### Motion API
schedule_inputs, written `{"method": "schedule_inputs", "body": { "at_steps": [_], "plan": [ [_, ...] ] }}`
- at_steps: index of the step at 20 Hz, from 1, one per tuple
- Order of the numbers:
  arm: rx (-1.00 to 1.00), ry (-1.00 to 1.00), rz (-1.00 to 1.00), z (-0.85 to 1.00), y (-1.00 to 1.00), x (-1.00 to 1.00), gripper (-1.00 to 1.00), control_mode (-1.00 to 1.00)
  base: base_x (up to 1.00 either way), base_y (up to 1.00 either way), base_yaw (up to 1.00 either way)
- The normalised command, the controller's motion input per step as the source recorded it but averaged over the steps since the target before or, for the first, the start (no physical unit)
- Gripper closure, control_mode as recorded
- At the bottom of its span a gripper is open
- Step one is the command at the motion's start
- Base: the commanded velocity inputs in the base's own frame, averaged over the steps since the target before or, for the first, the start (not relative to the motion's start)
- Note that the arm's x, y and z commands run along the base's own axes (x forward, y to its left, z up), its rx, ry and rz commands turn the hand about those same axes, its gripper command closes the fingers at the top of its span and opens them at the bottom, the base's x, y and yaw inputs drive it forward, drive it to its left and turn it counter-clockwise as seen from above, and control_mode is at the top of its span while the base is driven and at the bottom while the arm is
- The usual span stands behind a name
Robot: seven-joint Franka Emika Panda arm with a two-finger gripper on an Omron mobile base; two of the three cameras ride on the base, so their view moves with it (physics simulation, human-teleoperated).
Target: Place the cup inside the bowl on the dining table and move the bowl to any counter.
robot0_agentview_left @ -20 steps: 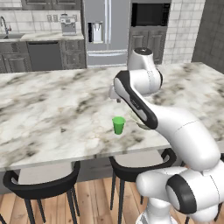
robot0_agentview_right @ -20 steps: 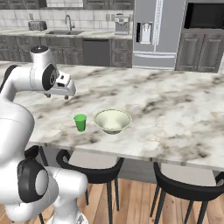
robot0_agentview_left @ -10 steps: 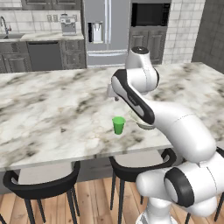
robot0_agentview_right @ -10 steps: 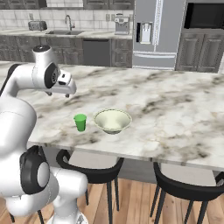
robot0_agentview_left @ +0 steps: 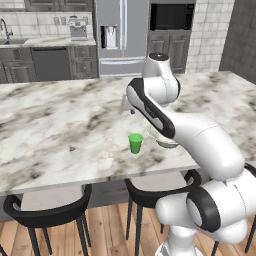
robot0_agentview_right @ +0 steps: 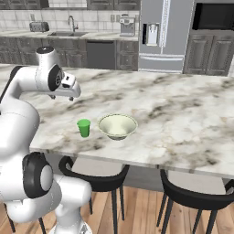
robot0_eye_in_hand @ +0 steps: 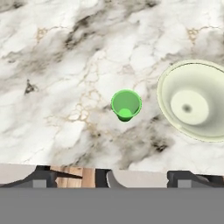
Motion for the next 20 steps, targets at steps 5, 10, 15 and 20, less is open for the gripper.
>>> {"method": "schedule_inputs", "body": {
  "at_steps": [5, 10, 15, 20],
  "plan": [
    [0.0, -0.01, 0.0, -0.05, 0.0, 0.21, -1.0, -1.0, 0.0, 0.0, 0.0],
    [0.0, 0.0, 0.0, -0.07, 0.0, 0.08, -1.0, -1.0, 0.0, 0.0, 0.0],
    [0.0, 0.0, 0.0, -0.2, 0.0, 0.01, -1.0, -1.0, 0.0, 0.0, 0.0],
    [0.0, 0.0, 0.0, -0.17, 0.0, 0.04, -1.0, -1.0, 0.0, 0.0, 0.0]
  ]
}}
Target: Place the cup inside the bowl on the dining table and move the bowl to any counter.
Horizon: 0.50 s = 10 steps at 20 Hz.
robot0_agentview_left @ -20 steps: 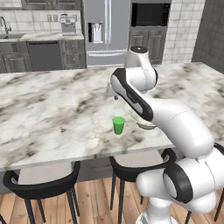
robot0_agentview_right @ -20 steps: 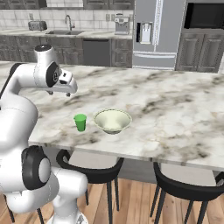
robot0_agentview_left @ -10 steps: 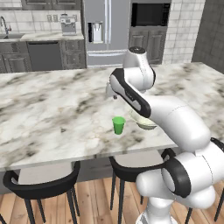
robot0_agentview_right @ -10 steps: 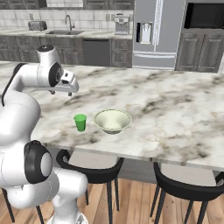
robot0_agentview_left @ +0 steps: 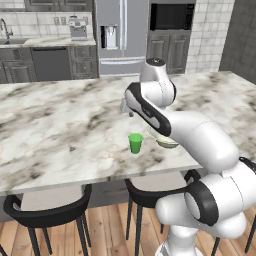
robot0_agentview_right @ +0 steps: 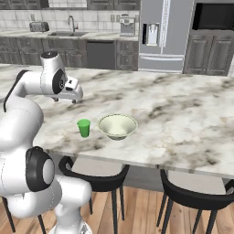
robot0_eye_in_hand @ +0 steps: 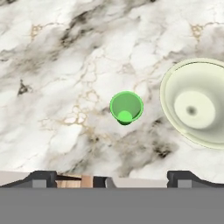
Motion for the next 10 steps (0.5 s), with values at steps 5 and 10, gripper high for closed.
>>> {"method": "schedule_inputs", "body": {
  "at_steps": [5, 10],
  "plan": [
    [0.0, 0.0, 0.0, -0.11, 0.0, 0.06, -1.0, -1.0, 0.0, 0.0, 0.0],
    [0.0, 0.0, 0.0, -0.1, 0.0, 0.16, -1.0, -1.0, 0.0, 0.0, 0.0]
  ]
}}
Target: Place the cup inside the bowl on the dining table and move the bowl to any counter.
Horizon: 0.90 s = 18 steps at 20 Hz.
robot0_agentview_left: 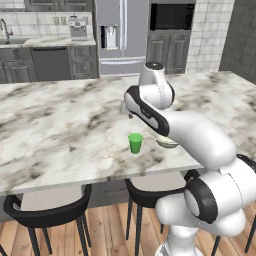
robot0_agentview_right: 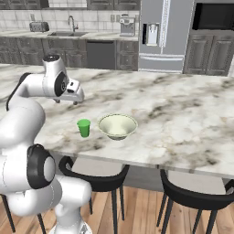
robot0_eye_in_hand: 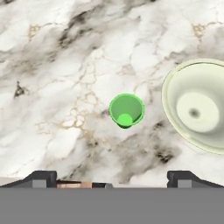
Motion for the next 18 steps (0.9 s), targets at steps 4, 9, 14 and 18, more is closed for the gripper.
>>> {"method": "schedule_inputs", "body": {
  "at_steps": [4, 9, 14, 18],
  "plan": [
    [0.0, 0.0, 0.0, -0.08, 0.0, 0.15, -1.0, -1.0, 0.0, 0.0, 0.0],
    [0.0, 0.0, 0.0, -0.08, 0.0, 0.12, -1.0, -1.0, 0.0, 0.0, 0.0],
    [0.0, 0.0, 0.0, -0.08, 0.0, 0.12, -1.0, -1.0, 0.0, 0.0, 0.0],
    [0.0, 0.0, 0.0, -0.12, 0.0, 0.09, -1.0, -1.0, 0.0, 0.0, 0.0]
  ]
}}
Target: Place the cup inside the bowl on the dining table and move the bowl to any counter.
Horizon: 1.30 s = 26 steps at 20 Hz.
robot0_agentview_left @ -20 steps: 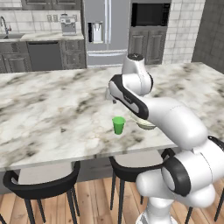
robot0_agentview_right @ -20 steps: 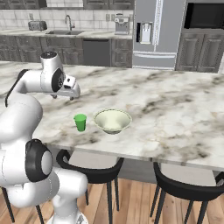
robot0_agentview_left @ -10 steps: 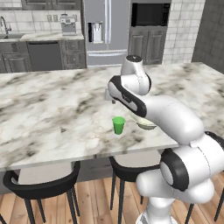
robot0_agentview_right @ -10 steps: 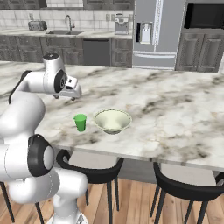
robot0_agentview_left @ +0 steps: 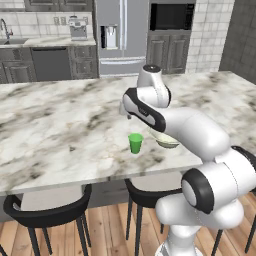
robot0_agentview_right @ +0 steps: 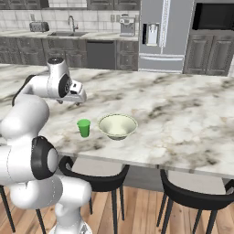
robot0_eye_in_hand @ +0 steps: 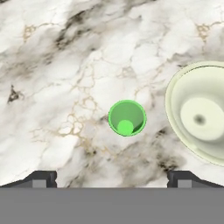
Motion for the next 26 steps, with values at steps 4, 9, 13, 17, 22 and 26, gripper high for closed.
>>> {"method": "schedule_inputs", "body": {
  "at_steps": [4, 9, 13, 17, 22, 26],
  "plan": [
    [0.0, 0.0, 0.0, -0.16, 0.01, 0.08, -1.0, -1.0, 0.0, 0.0, 0.0],
    [0.0, 0.0, 0.0, -0.16, 0.04, 0.06, -1.0, -1.0, 0.0, 0.0, 0.0],
    [0.0, 0.0, 0.0, -0.15, 0.08, 0.03, -1.0, -1.0, 0.0, 0.0, 0.0],
    [0.0, 0.0, 0.0, -0.18, 0.08, 0.07, -1.0, -1.0, 0.0, 0.0, 0.0],
    [0.0, 0.0, 0.0, -0.18, 0.1, 0.09, -1.0, -1.0, 0.0, 0.0, 0.0],
    [0.0, 0.0, 0.0, -0.18, 0.08, 0.11, -1.0, -1.0, 0.0, 0.0, 0.0]
  ]
}}
